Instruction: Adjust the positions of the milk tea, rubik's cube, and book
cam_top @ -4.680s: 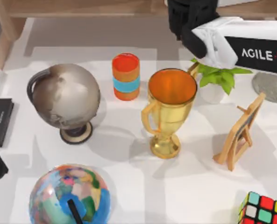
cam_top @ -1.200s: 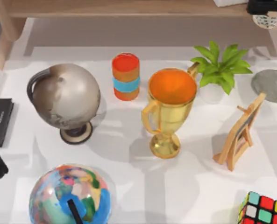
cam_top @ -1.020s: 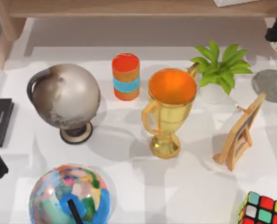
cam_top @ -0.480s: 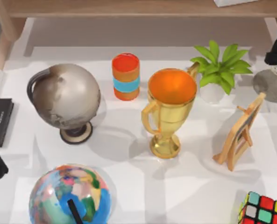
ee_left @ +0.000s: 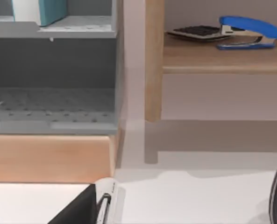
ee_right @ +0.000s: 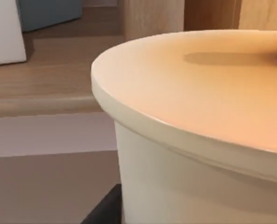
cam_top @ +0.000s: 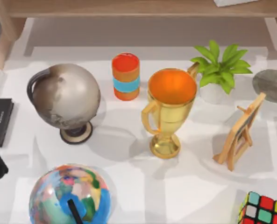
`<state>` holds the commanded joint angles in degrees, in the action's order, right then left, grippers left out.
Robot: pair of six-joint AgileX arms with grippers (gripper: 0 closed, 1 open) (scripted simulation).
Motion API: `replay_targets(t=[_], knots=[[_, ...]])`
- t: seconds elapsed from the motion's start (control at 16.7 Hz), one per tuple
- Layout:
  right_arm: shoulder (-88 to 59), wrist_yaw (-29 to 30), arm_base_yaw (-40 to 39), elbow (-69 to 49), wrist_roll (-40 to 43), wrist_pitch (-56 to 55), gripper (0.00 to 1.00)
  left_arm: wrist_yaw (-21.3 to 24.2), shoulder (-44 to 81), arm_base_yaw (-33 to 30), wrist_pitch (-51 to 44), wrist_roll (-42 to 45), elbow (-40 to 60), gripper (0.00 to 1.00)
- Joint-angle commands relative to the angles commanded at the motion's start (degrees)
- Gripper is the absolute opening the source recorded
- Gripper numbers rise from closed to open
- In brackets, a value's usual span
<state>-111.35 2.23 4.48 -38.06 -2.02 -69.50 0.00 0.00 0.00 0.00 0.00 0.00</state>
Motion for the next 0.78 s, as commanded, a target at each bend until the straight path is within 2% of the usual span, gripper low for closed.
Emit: replay_targets(t=[0.3,0.6,0.78], knots=[[-2.61,0.07,1.06,-0.77,-3.14,-2.8,0.0,0.0,0.0,0.0,0.0,0.0,0.0,1.0],[-8.21,0.45,-4.77,-2.9,1.11,-8.29,0.0,0.0,0.0,0.0,0.0,0.0,0.0,1.0],[-8.78,0.47,-5.19,-3.42,1.69,-8.44,0.0,0.0,0.0,0.0,0.0,0.0,0.0,1.0]])
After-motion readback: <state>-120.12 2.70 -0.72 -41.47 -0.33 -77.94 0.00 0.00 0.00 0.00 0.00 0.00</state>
